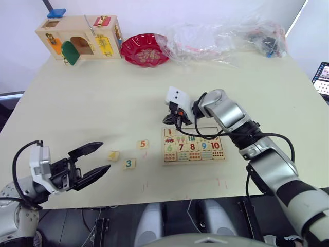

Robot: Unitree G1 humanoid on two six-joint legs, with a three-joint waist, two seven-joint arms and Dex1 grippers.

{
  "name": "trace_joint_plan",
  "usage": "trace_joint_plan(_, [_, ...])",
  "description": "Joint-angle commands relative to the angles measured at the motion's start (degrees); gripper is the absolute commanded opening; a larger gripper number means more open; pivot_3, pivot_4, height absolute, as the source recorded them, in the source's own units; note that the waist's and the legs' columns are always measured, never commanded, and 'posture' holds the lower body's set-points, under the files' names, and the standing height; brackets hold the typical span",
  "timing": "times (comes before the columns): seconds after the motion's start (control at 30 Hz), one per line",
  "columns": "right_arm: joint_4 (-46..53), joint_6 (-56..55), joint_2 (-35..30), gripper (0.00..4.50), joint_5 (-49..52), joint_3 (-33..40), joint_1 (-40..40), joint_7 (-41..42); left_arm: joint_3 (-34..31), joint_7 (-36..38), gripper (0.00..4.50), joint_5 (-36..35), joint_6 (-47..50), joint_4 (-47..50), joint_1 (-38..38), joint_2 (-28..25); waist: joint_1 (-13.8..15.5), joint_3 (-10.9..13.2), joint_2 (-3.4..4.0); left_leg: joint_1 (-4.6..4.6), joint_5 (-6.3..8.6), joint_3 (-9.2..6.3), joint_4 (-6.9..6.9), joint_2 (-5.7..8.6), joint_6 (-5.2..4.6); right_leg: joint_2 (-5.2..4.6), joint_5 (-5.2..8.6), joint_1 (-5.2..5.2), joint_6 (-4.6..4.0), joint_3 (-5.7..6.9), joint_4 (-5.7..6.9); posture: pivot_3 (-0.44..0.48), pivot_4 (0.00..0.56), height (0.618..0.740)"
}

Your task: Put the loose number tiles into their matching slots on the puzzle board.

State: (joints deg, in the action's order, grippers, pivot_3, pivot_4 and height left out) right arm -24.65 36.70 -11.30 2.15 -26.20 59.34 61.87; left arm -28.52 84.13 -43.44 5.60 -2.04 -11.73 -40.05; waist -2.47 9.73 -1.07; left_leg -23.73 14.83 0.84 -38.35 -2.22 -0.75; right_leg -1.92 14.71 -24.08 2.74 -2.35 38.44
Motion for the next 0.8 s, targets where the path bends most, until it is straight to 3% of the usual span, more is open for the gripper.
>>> trace_joint_plan(0.03, [-0.9, -2.2, 0.1, 0.03, -1.1, -0.3, 0.6, -0.1, -1.1, 1.9, 4.50, 0.0, -1.7, -1.0, 0.0, 0.0, 0.0, 0.0, 0.01, 0.00, 0.00, 0.00, 0.00, 0.00, 0.00, 0.00, 0.00, 0.00, 0.00, 0.00, 0.00, 0.000, 0.150, 0.740])
trace_joint_plan(0.8, [-2.9, -3.0, 0.5, 0.03, -5.0, -2.9, -0.8, 1.6, -2.2, 7.4, 4.50, 0.1, -6.3, -9.0, 0.1, -0.5, 0.0, 0.0, 0.00, 0.00, 0.00, -0.05, 0.00, -0.02, 0.00, -0.02, 0.00, 0.00, 0.00, -0.01, 0.01, 0.000, 0.150, 0.740])
